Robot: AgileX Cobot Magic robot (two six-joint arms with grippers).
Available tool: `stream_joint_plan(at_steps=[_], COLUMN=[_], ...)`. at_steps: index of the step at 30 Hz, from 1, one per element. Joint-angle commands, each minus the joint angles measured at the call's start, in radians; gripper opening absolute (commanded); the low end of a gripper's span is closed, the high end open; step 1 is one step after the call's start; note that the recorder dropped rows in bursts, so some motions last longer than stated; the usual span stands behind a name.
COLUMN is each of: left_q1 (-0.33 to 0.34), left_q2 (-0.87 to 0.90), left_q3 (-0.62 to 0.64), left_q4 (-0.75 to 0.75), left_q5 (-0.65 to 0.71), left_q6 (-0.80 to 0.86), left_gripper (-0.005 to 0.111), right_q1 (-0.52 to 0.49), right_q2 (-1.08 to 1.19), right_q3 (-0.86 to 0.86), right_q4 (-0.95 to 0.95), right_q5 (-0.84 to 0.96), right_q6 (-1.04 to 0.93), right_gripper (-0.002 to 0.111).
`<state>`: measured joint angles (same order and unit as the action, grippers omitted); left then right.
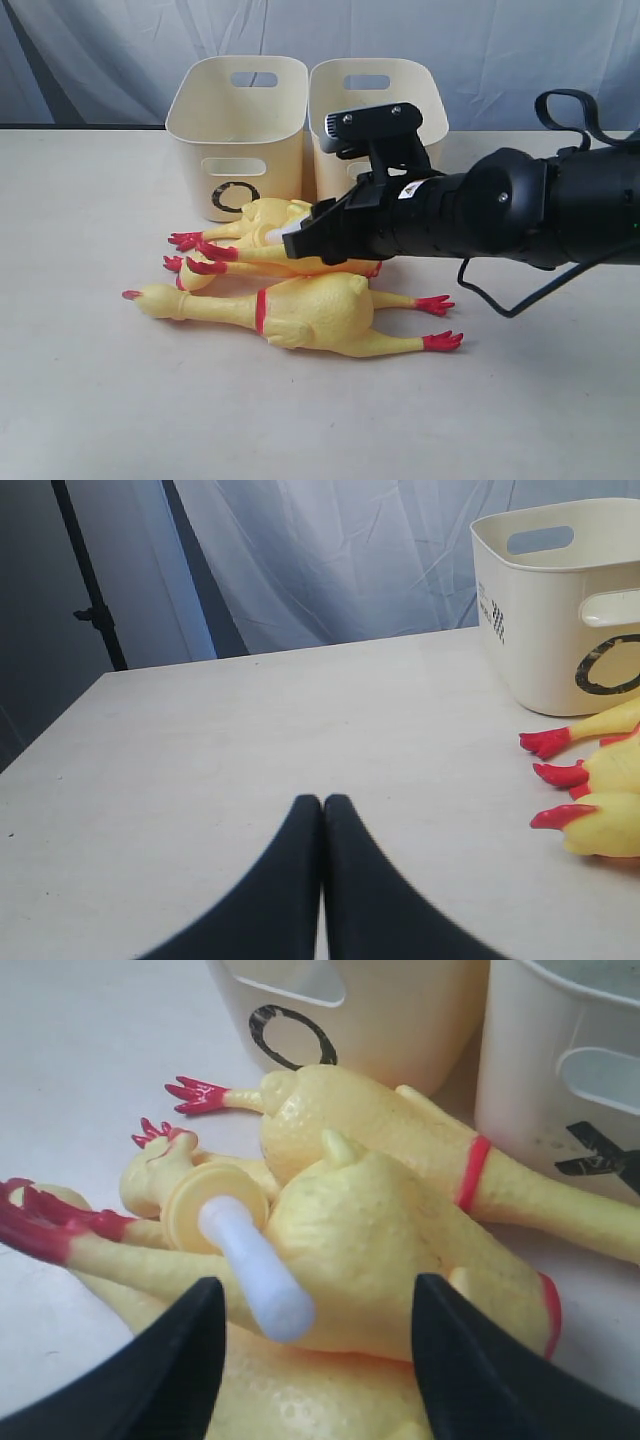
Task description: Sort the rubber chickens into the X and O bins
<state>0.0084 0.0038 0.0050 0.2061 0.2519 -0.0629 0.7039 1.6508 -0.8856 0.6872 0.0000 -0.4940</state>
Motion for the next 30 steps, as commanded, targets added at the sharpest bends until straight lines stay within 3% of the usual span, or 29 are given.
stream_joint_plan(at_steps=[1, 12, 14, 19, 30], left_q1=[-0.001, -0.001, -0.001, -0.001, -0.001], left_q2=[-0.004, -0.004, -0.004, -0.004, -0.004], left_q3=[-0.005, -0.005, -0.005, -0.005, -0.005], left_q4=[0.001, 0.001, 0.001, 0.001, 0.001], left_q5=[-0.02, -0.02, -0.02, -0.02, -0.02], left_q6=[-0.005, -0.005, -0.005, -0.005, -0.005], left_gripper=[0.0, 0.0, 0.0, 0.0, 0.0], right_q1=[0.014, 0.053, 0.053, 0.053, 0.053], right_q2=[0.001, 0.001, 0.001, 0.001, 0.001], right_q3=[0.001, -0.021, -0.021, -0.021, -0.021], right_q4=[0.017, 0.02, 0.02, 0.02, 0.02], right_q5=[-0.034, -0.055, -0.058, -0.047, -0.039], right_q6=[0.0, 0.0, 0.0, 0.0, 0.0], right_gripper=[0.053, 0.053, 0.048, 0.023, 0.021])
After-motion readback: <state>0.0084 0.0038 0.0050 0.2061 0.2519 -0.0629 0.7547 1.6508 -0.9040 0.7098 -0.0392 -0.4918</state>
